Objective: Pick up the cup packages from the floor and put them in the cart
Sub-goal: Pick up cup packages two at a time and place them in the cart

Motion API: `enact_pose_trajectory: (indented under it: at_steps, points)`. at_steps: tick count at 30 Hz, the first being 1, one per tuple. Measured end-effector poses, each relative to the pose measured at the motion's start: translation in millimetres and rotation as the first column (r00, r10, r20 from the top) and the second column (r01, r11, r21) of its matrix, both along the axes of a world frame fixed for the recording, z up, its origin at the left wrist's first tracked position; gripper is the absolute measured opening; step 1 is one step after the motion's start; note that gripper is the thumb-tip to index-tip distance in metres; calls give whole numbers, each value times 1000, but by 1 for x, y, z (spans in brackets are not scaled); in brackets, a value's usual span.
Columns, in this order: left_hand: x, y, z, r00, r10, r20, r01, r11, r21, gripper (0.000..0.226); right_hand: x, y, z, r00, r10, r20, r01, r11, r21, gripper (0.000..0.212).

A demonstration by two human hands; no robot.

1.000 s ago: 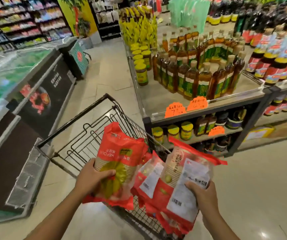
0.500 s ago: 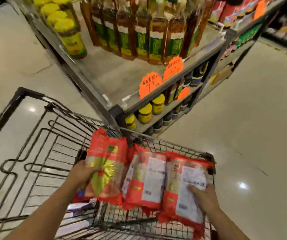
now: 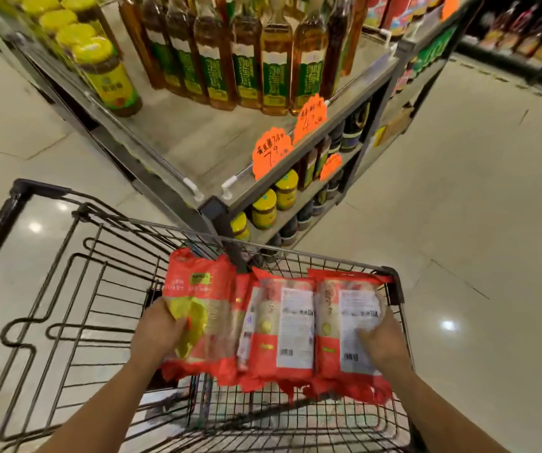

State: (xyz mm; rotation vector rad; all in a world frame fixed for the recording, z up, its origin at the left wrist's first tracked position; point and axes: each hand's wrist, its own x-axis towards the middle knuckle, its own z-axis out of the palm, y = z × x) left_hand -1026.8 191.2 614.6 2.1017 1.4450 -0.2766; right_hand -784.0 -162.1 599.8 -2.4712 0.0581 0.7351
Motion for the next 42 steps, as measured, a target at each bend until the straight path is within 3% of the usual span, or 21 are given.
enact_pose_trajectory:
  at_steps: [2,6,9,13,15,22,25,31,35,38,42]
  points:
    - [-1,-9,15,994,-99,-39,101,994,45,51,-18,2,26,989,121,88,-117,992,-46,83]
    - [23,-46,75,929,-370,-21,363,895,260,66,-48,16,94,906,364,215,-351,931,-97,69]
    - [56,-84,117,800,-600,27,523,718,460,66,-62,19,139,721,457,521,-429,885,-182,52]
    - [105,-160,176,564,-826,-17,667,443,599,72,-71,-5,189,637,504,583,-411,862,-297,63]
    - [123,-205,204,468,-884,-2,671,354,652,71,-71,-37,206,604,505,616,-362,863,-352,67]
    - [163,-387,264,245,-969,-24,684,156,713,74,-68,-212,246,670,285,685,-28,933,-360,76]
    - [173,-489,271,108,-993,-37,702,50,710,73,-77,-314,255,690,142,710,136,938,-320,74]
    - [191,-700,273,-157,-983,-93,638,-173,750,73,-105,-508,254,698,-110,708,436,849,-298,74]
    - [195,-799,267,-304,-947,-107,619,-282,733,74,-127,-596,252,654,-263,709,590,764,-261,74]
    - [206,-846,258,-366,-922,-124,604,-337,722,74,-130,-640,246,636,-309,707,645,716,-268,77]
    - [236,-879,245,-381,-911,-157,607,-375,701,75,-108,-669,237,653,-319,687,646,707,-286,78]
